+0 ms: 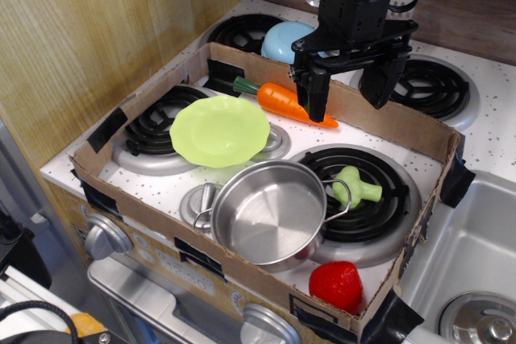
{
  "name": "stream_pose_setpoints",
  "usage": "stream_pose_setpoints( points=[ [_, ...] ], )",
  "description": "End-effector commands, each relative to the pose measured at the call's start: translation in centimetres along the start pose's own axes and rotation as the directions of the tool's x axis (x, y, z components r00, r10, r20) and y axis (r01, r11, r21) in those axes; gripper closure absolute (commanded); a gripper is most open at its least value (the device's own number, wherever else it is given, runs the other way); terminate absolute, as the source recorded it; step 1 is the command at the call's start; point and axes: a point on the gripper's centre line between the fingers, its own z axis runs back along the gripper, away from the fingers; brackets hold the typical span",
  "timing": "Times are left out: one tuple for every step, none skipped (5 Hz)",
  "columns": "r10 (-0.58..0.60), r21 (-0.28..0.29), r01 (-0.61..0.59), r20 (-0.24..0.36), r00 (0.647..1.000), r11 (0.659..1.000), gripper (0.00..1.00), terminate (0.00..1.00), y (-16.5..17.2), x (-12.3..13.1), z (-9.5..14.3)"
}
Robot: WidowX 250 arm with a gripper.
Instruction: Take broccoli out of pan
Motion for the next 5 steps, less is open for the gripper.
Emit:
stream_pose_setpoints(
  points=[
    [0.004,-0.072,-0.001,0.041,0.999,0.997,0.00,0.00,-1.30,0.31,2.91],
    [0.004,-0.072,-0.001,0.041,0.999,0.997,0.00,0.00,-1.30,0.31,2.91],
    [0.004,-0.072,-0.001,0.041,0.999,0.997,0.00,0.00,-1.30,0.31,2.91],
    [0.004,-0.072,-0.001,0.041,0.999,0.997,0.00,0.00,-1.30,0.31,2.91],
    [0.004,-0.072,-0.001,0.041,0.999,0.997,0.00,1.00,-1.30,0.31,2.91]
  ],
)
